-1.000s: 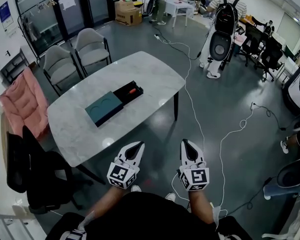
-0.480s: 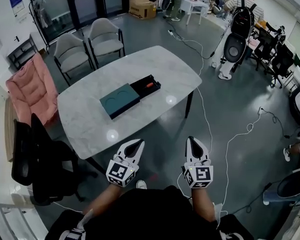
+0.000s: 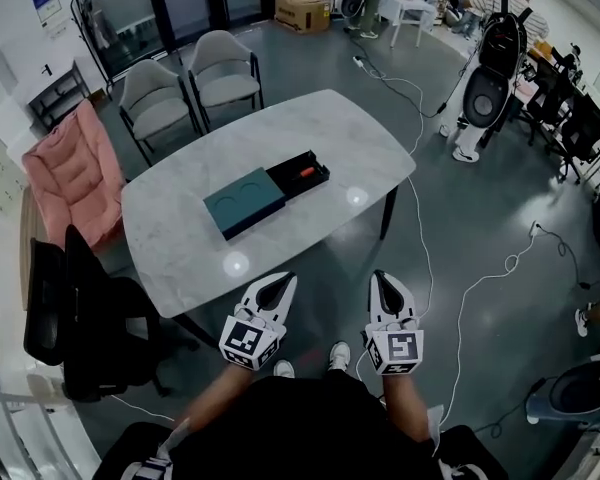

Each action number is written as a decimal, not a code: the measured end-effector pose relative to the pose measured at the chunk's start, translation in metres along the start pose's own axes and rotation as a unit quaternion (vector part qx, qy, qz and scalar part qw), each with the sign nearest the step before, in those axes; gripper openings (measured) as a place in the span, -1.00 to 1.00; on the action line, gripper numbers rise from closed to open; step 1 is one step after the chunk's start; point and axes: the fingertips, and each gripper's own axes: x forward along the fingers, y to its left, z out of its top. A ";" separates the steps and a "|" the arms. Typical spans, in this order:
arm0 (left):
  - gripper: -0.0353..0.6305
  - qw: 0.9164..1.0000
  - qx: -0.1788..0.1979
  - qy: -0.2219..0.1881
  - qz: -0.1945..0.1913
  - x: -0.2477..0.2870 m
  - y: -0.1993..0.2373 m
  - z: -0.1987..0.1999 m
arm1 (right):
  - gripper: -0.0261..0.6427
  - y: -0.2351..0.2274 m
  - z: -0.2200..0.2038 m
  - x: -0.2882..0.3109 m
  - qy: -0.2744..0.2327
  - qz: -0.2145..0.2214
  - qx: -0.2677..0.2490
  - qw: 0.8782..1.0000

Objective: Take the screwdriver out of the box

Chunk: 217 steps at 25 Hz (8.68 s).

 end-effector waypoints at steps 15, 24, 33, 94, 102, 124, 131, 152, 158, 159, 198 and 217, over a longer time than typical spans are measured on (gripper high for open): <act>-0.88 0.999 0.003 0.019 0.047 0.093 -0.029 -0.002 | -0.85 -0.096 0.005 0.033 -0.019 0.050 -0.031 0.998; -0.88 0.995 -0.007 0.042 0.086 0.112 -0.037 -0.019 | -0.85 -0.130 -0.011 0.045 -0.009 0.082 -0.028 0.996; -0.88 0.993 -0.009 0.048 0.112 0.130 0.007 -0.028 | -0.85 -0.128 -0.025 0.096 0.002 0.097 -0.014 0.995; -0.88 0.951 -0.023 0.029 0.306 0.201 0.284 -0.003 | -0.85 -0.044 -0.003 0.433 0.002 0.377 -0.022 0.926; -0.88 0.935 -0.022 0.033 0.353 0.220 0.287 -0.006 | -0.85 -0.048 -0.020 0.453 0.021 0.451 -0.039 0.891; -0.88 0.929 -0.020 0.077 0.363 0.205 0.300 -0.026 | -0.85 -0.041 -0.136 0.477 0.168 0.518 -0.240 0.803; -0.88 0.924 -0.036 0.084 0.373 0.193 0.294 -0.041 | -0.82 -0.026 -0.192 0.470 0.227 0.551 -0.335 0.730; -0.88 0.895 -0.061 0.080 0.435 0.133 0.297 -0.051 | -0.49 -0.005 -0.301 0.479 0.286 0.581 -0.542 0.535; -0.88 0.895 -0.061 0.078 0.436 0.134 0.298 -0.050 | -0.58 -0.005 -0.309 0.480 0.305 0.584 -0.545 0.518; -0.88 0.895 -0.062 0.078 0.435 0.133 0.298 -0.050 | -0.58 -0.005 -0.309 0.480 0.305 0.584 -0.545 0.519; -0.88 0.926 -0.045 0.023 0.374 0.170 0.300 -0.007 | -0.59 0.015 -0.060 0.473 0.087 0.419 -0.115 0.897; -0.88 0.928 -0.017 -0.012 0.371 0.158 0.307 0.040 | -0.59 -0.006 0.053 0.459 -0.031 0.361 0.028 0.931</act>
